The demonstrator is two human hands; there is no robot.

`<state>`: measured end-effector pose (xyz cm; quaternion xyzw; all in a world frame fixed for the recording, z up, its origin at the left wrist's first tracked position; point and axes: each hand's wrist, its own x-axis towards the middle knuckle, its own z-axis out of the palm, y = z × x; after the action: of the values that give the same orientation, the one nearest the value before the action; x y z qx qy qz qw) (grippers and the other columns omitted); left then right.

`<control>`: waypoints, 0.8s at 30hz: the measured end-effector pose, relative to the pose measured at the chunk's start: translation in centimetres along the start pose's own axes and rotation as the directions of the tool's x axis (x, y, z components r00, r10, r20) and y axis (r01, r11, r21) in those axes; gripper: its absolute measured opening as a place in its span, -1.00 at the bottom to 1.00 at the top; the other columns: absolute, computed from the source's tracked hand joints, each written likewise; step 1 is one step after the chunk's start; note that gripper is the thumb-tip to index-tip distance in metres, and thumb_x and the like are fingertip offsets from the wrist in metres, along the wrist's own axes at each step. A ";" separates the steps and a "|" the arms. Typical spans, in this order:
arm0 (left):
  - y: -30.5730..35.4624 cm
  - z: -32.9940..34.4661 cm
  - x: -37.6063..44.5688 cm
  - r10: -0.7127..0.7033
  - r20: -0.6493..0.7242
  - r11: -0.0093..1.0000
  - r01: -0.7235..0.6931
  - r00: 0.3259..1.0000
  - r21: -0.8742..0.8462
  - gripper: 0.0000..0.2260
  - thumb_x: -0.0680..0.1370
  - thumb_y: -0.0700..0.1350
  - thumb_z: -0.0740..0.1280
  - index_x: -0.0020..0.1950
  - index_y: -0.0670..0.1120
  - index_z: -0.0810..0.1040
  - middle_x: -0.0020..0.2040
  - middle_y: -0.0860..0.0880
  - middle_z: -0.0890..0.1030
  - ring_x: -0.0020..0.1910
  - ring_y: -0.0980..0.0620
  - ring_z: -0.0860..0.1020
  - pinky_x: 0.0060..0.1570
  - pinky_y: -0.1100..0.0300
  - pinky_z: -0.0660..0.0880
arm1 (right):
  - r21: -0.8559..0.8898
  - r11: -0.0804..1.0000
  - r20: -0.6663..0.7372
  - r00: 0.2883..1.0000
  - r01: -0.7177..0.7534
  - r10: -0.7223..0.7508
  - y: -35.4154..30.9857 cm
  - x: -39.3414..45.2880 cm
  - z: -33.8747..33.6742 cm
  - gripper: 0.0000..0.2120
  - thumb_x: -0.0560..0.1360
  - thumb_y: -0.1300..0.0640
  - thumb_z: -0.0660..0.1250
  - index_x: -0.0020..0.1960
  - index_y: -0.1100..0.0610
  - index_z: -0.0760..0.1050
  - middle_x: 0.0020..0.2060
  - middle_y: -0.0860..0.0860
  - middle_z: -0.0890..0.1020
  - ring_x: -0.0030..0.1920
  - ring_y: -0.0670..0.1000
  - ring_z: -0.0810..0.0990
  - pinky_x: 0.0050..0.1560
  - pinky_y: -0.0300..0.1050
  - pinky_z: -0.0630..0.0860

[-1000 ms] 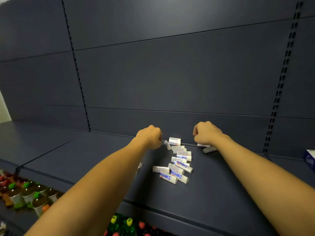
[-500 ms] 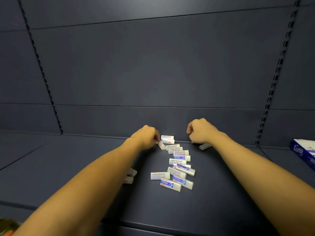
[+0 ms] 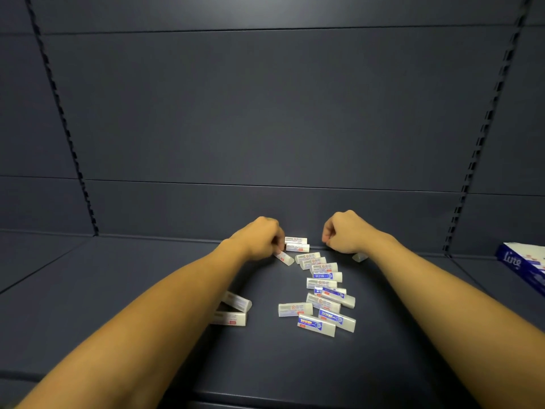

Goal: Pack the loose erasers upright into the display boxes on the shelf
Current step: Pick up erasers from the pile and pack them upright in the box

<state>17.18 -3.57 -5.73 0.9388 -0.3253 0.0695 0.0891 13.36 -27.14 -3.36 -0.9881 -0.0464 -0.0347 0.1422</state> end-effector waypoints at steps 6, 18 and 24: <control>-0.1 -0.3 -0.4 -0.002 0.042 1.000 0.003 0.999 -0.022 -0.86 0.50 -0.27 0.41 -0.12 -0.04 0.70 -0.05 0.01 0.62 -0.09 0.06 0.57 0.01 0.13 0.58 | 0.007 1.000 0.012 1.000 0.019 -0.019 -0.4 0.2 0.5 -0.84 0.48 0.26 0.35 -0.15 0.05 0.64 -0.13 -0.01 0.66 -0.08 0.02 0.64 0.06 0.05 0.65; 0.3 -0.6 -0.9 -0.013 0.086 1.000 0.015 0.996 -0.026 -0.89 0.50 -0.21 0.39 -0.08 0.00 0.64 -0.14 0.07 0.62 -0.13 0.06 0.59 -0.08 0.17 0.56 | 0.023 0.996 0.026 0.996 0.086 -0.087 -0.3 -0.1 1.4 -0.85 0.52 0.26 0.35 -0.09 0.09 0.68 -0.14 -0.03 0.67 -0.08 -0.01 0.64 0.08 0.01 0.64; 0.6 -0.5 -0.8 0.008 0.100 1.000 -0.007 0.995 -0.011 -0.90 0.52 -0.02 0.44 0.00 0.03 0.67 -0.09 0.07 0.64 -0.14 0.09 0.59 -0.05 0.11 0.58 | 0.051 0.988 0.020 0.989 0.146 -0.147 -1.0 0.0 1.9 -0.90 0.47 0.22 0.48 -0.06 0.06 0.72 -0.16 -0.08 0.70 -0.12 -0.08 0.65 0.06 -0.05 0.64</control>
<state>16.17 -3.44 -5.36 0.9395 -0.3331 0.0212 0.0775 13.40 -25.66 -4.91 -0.9786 -0.1215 -0.0320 0.1630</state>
